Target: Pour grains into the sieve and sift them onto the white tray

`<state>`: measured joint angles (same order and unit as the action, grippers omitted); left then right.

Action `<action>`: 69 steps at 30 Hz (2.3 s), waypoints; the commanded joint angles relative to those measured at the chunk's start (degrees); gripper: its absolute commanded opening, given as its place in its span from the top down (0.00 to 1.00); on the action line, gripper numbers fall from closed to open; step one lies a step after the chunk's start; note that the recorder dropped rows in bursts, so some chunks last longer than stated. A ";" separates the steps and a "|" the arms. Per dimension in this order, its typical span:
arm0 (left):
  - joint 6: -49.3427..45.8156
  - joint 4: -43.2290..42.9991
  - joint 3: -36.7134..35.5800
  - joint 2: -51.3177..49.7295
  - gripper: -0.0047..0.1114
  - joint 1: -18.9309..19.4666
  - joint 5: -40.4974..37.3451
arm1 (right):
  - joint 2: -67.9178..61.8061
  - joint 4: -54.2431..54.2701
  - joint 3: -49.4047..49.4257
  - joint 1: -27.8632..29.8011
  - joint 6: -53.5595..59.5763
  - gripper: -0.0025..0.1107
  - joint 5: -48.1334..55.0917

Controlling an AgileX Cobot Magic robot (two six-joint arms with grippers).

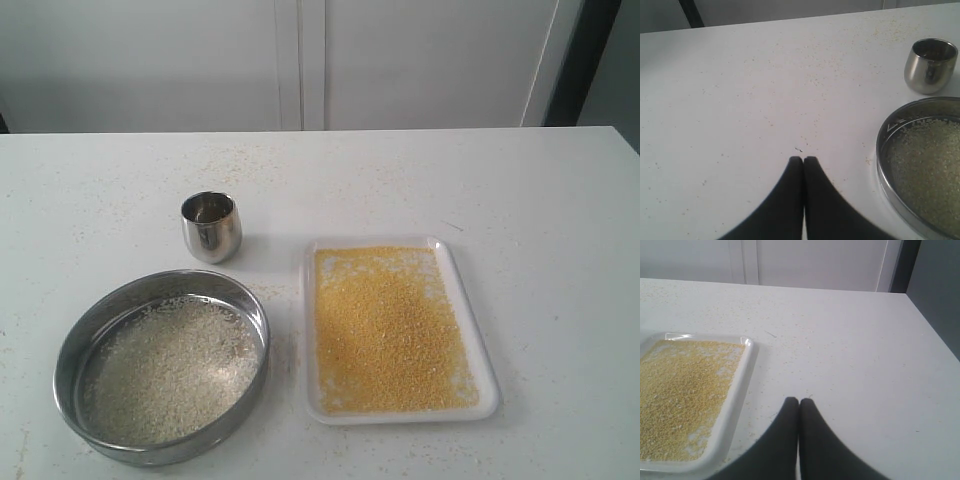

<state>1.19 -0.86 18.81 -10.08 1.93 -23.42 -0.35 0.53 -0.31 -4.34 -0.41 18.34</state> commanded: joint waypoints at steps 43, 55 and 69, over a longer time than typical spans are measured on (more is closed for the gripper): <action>0.32 4.19 -18.81 10.08 0.96 0.15 10.17 | 0.35 0.00 0.31 0.37 -0.30 0.98 -0.38; 0.11 4.19 -18.81 10.08 0.96 0.15 9.94 | 0.35 -0.10 0.31 0.37 -0.30 0.98 -0.38; 0.11 4.19 -18.81 10.08 0.96 0.15 10.08 | 0.35 -0.10 0.31 0.37 -0.30 0.98 -0.38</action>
<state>1.19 2.58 0.22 -0.23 1.93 -13.52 -0.35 0.53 -0.31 -4.34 -0.41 18.34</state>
